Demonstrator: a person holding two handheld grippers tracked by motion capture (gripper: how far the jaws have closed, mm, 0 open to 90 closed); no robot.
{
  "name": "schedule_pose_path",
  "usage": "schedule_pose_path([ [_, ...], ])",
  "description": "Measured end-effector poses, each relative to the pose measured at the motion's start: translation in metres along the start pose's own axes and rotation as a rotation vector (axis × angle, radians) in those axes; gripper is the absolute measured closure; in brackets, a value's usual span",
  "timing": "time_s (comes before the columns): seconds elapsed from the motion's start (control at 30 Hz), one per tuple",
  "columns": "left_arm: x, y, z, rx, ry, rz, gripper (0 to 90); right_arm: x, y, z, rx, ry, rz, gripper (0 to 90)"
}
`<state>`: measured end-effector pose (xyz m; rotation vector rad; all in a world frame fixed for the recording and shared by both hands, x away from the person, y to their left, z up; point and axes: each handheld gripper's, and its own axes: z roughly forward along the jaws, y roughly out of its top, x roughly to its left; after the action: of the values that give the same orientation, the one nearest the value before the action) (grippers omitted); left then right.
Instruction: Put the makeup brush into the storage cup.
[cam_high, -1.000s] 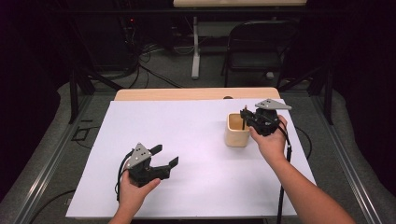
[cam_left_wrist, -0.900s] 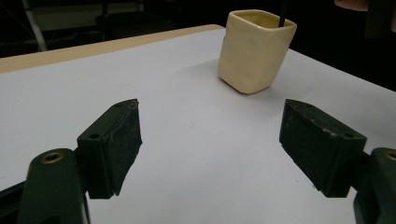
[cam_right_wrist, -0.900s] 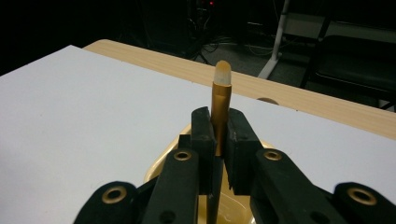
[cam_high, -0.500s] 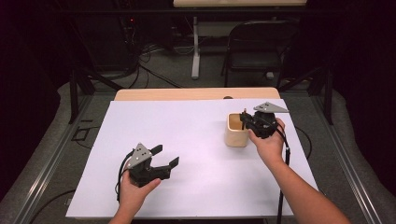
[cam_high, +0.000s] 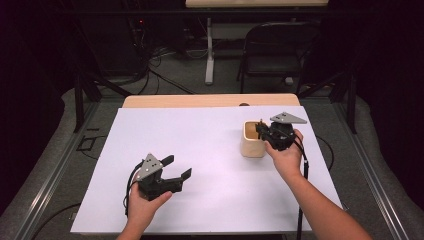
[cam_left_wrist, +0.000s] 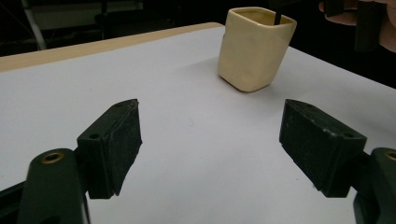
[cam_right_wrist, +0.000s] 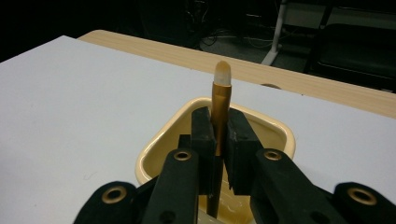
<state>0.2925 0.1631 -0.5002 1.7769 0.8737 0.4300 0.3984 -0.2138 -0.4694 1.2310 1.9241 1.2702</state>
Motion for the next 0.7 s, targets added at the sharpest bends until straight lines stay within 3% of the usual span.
schedule_pose_path([
  [0.7, -0.0002, 0.0000, 0.0000, 0.000, 0.001, 0.002, 20.8, -0.0001, -0.0014, 0.0000, 0.011, -0.005, -0.004, 83.1],
])
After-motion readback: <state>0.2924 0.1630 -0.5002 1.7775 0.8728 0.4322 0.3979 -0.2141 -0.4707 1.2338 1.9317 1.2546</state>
